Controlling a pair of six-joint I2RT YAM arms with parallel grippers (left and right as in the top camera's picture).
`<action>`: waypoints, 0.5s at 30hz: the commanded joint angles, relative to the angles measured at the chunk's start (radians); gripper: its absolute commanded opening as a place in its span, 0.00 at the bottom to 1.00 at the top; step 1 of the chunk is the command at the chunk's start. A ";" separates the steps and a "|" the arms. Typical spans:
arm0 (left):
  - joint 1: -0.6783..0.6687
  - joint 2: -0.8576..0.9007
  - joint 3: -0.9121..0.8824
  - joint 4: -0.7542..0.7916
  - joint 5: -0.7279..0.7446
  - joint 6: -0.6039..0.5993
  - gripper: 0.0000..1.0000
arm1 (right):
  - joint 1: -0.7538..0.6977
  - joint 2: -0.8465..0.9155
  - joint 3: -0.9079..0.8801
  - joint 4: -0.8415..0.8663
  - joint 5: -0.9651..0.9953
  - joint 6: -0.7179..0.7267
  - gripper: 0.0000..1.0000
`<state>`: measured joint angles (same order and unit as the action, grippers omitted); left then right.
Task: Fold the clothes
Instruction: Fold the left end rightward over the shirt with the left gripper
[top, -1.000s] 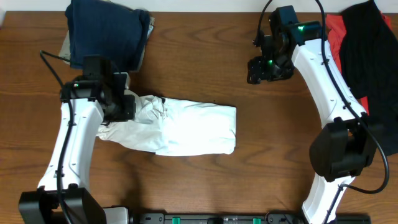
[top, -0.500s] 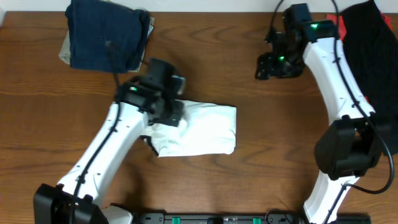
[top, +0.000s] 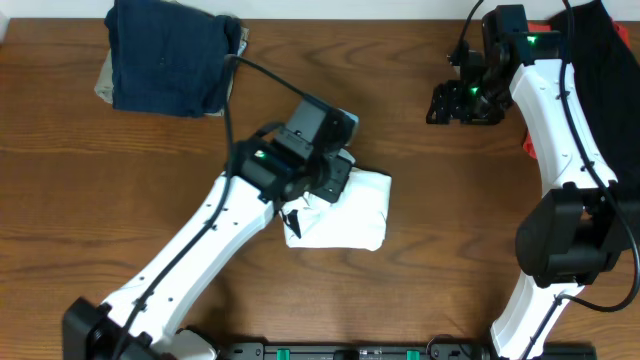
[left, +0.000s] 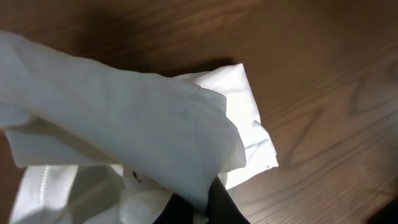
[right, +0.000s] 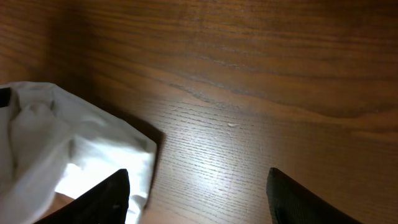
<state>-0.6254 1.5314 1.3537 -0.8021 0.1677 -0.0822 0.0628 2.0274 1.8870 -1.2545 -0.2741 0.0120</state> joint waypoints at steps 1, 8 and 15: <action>-0.043 0.077 0.024 0.025 0.055 -0.013 0.06 | -0.005 0.006 0.015 0.006 -0.014 0.005 0.69; -0.163 0.241 0.024 0.143 0.110 -0.017 0.10 | -0.018 0.006 0.015 0.006 -0.013 0.005 0.69; -0.187 0.256 0.025 0.189 0.109 -0.044 0.71 | -0.072 0.006 0.015 0.010 -0.026 0.006 0.69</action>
<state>-0.8230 1.8027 1.3552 -0.6186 0.2676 -0.1051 0.0273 2.0274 1.8870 -1.2469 -0.2817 0.0120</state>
